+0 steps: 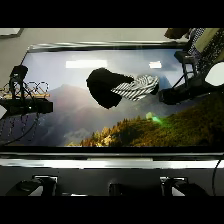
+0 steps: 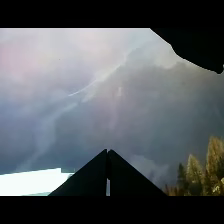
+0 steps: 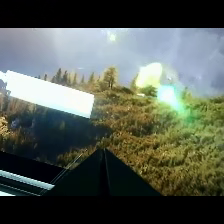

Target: Fold the clothes and pants, and hang the long-sleeved shirts on hangers.

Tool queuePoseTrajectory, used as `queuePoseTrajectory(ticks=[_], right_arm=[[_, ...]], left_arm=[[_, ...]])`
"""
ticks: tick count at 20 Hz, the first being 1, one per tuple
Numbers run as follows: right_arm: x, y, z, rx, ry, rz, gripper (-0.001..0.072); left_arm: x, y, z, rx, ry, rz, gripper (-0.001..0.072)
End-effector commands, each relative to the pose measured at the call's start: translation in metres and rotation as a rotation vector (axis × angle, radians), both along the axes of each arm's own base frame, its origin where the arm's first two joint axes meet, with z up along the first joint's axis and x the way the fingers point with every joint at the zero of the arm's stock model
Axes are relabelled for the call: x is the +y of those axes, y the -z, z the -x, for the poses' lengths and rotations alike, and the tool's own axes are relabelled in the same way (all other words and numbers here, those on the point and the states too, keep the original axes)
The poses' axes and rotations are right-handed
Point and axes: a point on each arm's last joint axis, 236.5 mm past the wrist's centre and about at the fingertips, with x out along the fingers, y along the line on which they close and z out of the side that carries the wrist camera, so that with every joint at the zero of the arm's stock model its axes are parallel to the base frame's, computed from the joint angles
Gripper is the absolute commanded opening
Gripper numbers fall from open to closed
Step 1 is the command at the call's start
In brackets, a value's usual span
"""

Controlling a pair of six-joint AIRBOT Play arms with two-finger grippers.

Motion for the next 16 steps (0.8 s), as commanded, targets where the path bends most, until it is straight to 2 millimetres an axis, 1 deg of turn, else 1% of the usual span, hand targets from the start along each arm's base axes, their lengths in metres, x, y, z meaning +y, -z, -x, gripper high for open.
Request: queuePoseTrajectory(ticks=[1, 10, 11, 12, 13, 14, 15, 16], right_arm=[[0.000, 0.000, 0.000, -0.001, -0.003, 0.001, 0.0037], [0.000, 0.000, 0.000, -0.001, -0.003, 0.001, 0.0037], [0.000, 0.000, 0.000, -0.001, -0.003, 0.001, 0.0037], [0.000, 0.000, 0.000, -0.001, -0.003, 0.001, 0.0037], [0.000, 0.000, 0.000, -0.001, -0.003, 0.001, 0.0037], [0.000, 0.000, 0.000, -0.001, -0.003, 0.001, 0.0037], [0.000, 0.000, 0.000, -0.001, -0.003, 0.001, 0.0037], [0.000, 0.000, 0.000, -0.001, -0.003, 0.001, 0.0037]], left_arm=[[0.000, 0.000, 0.000, 0.000, 0.000, -0.001, 0.0031], [0.000, 0.000, 0.000, -0.001, 0.000, -0.001, 0.0032], [0.000, -0.001, -0.003, -0.014, -0.003, 0.001, 0.0036], [0.000, -0.004, -0.009, -0.036, -0.012, 0.010, 0.0179], [-0.001, -0.004, -0.013, -0.038, -0.043, 0.036, 0.0575], [-0.001, 0.000, -0.021, -0.038, -0.106, 0.085, 0.0715], [-0.002, 0.010, -0.028, -0.011, -0.164, 0.128, 0.0711], [-0.010, 0.026, -0.034, 0.035, -0.187, 0.173, 0.0710]])
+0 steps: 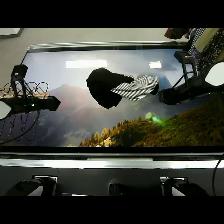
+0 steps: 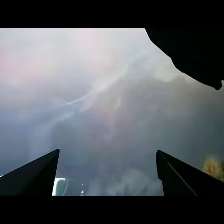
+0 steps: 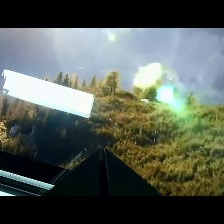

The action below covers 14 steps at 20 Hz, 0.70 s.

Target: Fold the clothes and pants, and hang the long-sleeved shirts on hangers.

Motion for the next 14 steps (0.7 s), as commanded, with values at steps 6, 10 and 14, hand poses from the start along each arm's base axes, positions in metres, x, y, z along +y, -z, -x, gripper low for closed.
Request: queuePoseTrajectory(ticks=[6, 10, 14], right_arm=[[0.000, 0.000, 0.000, 0.000, 0.000, -0.001, 0.0037], [0.001, 0.000, 0.000, -0.001, 0.000, -0.002, 0.0037], [0.001, 0.000, 0.000, -0.001, 0.000, -0.001, 0.0037]], left_arm=[[-0.108, 0.112, -0.082, 0.217, -0.120, 0.627, 0.0709], [-0.138, 0.155, -0.105, 0.314, -0.158, 0.803, 0.0709], [-0.170, 0.167, -0.117, 0.339, -0.108, 0.815, 0.0708]])
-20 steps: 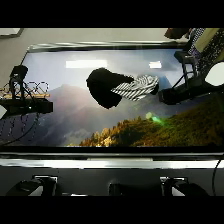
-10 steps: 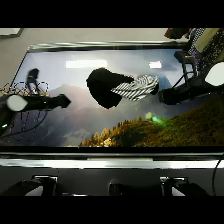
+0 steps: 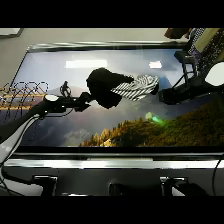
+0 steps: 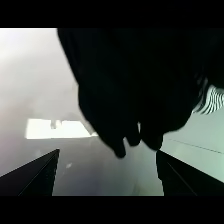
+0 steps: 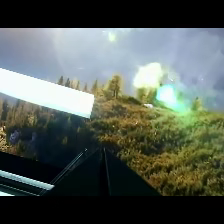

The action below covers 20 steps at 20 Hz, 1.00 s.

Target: Fold the clothes and pants, and hang the long-sleeved shirts on hangers.

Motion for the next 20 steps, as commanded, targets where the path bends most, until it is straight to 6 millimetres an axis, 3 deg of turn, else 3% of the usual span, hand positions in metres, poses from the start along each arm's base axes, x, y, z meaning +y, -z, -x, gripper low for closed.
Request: queuePoseTrajectory(ticks=[1, 8, 10, 11, 12, 14, 16, 18, 20], right_arm=[[0.000, 0.000, 0.000, -0.001, -0.003, 0.000, 0.0037], [0.001, 0.000, 0.000, 0.000, -0.004, -0.004, 0.0037], [0.004, -0.001, 0.001, 0.001, -0.007, -0.015, 0.0038], [0.004, -0.001, -0.002, -0.008, -0.004, -0.017, 0.0040], [0.004, -0.002, -0.008, -0.018, 0.036, -0.029, 0.0058], [-0.012, 0.000, -0.027, -0.047, 0.199, -0.026, 0.0244], [-0.028, 0.010, -0.050, -0.071, 0.346, -0.021, 0.0519], [-0.045, 0.032, -0.077, -0.063, 0.503, -0.053, 0.0567], [-0.046, 0.072, -0.103, 0.049, 0.612, -0.236, 0.0675]], left_arm=[[-0.031, 0.011, -0.015, 0.014, 0.009, 0.070, 0.0708], [-0.060, 0.036, -0.009, 0.095, 0.022, 0.089, 0.0698], [-0.063, 0.036, -0.007, 0.095, 0.028, 0.088, 0.0426], [-0.061, 0.037, -0.007, 0.094, 0.035, 0.078, 0.0205], [-0.057, 0.036, -0.008, 0.097, 0.028, 0.084, 0.0029], [-0.051, 0.032, -0.014, 0.094, 0.011, 0.090, 0.0027], [-0.043, 0.029, -0.017, 0.092, 0.001, 0.095, 0.0026], [-0.037, 0.026, -0.021, 0.087, -0.011, 0.098, 0.0025], [-0.033, 0.023, -0.024, 0.082, -0.018, 0.099, 0.0025]])
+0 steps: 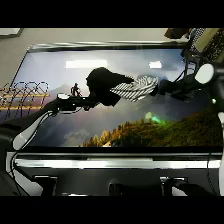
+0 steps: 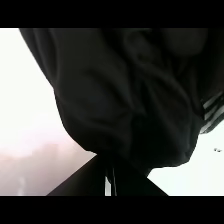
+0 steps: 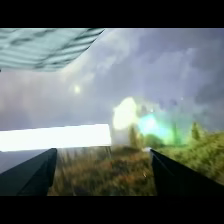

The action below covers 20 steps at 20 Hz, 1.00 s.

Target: Fold the clothes and pants, and hang the long-sleeved shirts on hangers.

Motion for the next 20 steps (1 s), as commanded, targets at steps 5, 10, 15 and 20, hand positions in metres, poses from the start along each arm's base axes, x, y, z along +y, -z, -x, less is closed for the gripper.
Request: queuePoseTrajectory(ticks=[5, 10, 15, 20], right_arm=[[0.029, 0.102, -0.100, 0.029, 0.116, -0.660, 0.0689], [0.053, 0.151, -0.137, -0.033, 0.176, -0.681, 0.0695], [0.078, 0.154, -0.154, -0.106, 0.191, -0.672, 0.0500], [0.082, 0.098, -0.156, -0.208, 0.117, -0.659, 0.0029]], left_arm=[[0.007, -0.005, -0.001, 0.003, 0.000, 0.014, 0.0025], [0.010, -0.006, 0.000, 0.010, 0.006, 0.022, 0.0025], [0.012, -0.002, 0.010, 0.020, 0.059, 0.003, 0.0024], [0.027, -0.014, 0.022, -0.023, 0.152, -0.082, 0.0022]])
